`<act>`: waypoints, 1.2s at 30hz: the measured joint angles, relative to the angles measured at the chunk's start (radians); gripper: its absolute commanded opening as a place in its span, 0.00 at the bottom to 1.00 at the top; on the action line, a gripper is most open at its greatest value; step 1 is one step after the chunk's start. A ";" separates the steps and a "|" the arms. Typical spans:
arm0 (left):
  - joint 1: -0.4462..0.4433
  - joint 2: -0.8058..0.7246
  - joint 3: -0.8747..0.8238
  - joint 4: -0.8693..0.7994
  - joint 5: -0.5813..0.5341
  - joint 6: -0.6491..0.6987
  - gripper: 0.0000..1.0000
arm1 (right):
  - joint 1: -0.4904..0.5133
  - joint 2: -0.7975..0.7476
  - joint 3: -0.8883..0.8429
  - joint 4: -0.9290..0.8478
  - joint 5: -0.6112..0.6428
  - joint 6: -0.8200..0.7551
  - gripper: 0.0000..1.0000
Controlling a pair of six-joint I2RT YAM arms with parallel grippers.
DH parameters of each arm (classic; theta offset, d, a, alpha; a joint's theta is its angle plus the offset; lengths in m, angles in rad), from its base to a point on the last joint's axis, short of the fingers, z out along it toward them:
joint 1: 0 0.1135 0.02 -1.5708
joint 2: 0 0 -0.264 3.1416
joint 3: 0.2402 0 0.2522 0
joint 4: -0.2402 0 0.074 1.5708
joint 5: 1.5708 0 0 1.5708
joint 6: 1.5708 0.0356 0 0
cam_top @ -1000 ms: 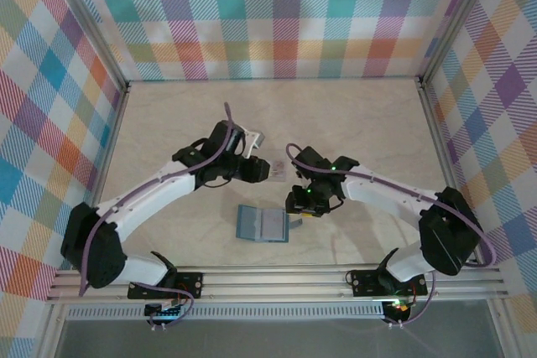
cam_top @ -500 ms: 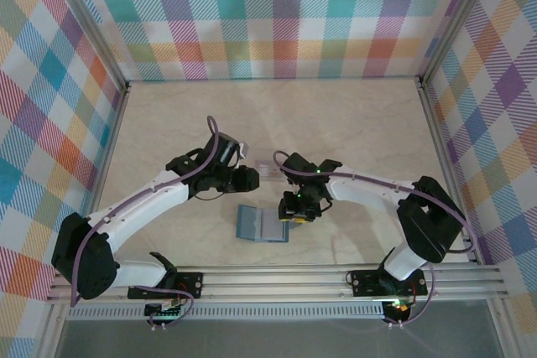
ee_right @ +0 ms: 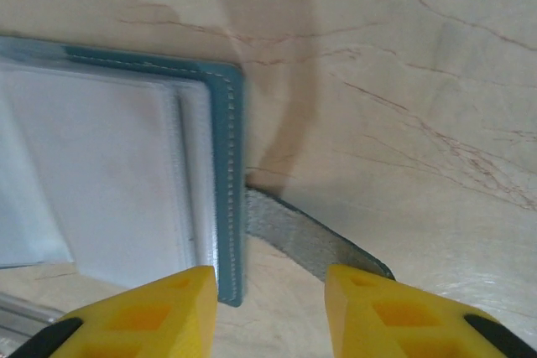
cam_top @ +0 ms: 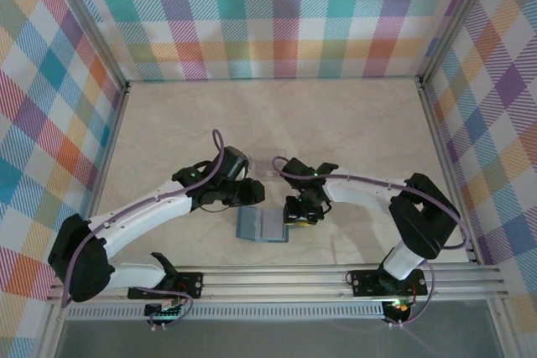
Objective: Take the credit cards out of the card holder
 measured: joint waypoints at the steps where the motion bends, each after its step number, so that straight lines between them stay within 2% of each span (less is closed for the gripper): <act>1: -0.008 0.002 -0.003 0.005 0.000 -0.005 0.36 | 0.000 0.002 -0.006 0.000 0.002 0.000 0.39; 12: -0.067 0.096 -0.004 0.045 -0.002 -0.023 0.33 | 0.000 0.004 -0.062 0.027 0.019 0.000 0.32; 17: -0.097 0.149 -0.002 0.051 -0.002 -0.032 0.26 | 0.000 0.005 -0.065 0.027 0.026 0.000 0.27; 30: -0.160 0.329 0.066 0.103 -0.006 -0.073 0.14 | 0.000 0.005 -0.071 0.039 0.025 0.000 0.27; 36: -0.181 0.362 0.068 0.124 -0.005 -0.075 0.13 | 0.000 0.005 -0.071 0.039 0.026 0.000 0.27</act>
